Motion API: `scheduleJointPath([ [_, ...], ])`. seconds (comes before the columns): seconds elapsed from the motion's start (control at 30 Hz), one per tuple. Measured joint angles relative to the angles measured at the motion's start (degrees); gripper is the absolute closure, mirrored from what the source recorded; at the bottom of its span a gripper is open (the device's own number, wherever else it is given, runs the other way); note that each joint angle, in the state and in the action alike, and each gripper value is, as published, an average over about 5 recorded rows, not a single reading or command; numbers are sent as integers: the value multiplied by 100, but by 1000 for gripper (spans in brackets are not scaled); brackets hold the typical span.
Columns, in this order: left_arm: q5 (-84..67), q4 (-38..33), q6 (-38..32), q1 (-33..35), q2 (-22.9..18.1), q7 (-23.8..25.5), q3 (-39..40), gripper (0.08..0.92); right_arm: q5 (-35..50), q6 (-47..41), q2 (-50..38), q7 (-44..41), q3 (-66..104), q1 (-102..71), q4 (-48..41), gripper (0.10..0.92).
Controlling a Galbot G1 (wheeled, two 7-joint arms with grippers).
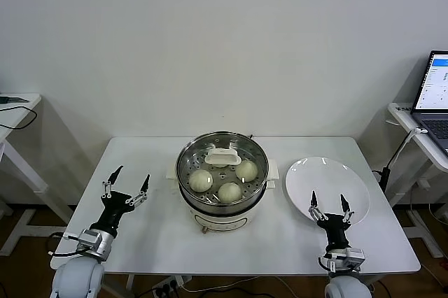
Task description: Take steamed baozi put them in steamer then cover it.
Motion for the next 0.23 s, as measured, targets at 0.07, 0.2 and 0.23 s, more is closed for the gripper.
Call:
scheduleJointPath([
  [0.07,-36,31,-42,22,6,43,-30,177,-10,-18,-2,12,11,-9,21,203],
  [0.2,-79,96,-100,51,13,87,-68,177,-13,-47,-15,27,30,-23,41,203],
  [0.23,-84,104,-107,53,13,91,-75,177,-13,-49,-17,28,31,-25,43,203],
])
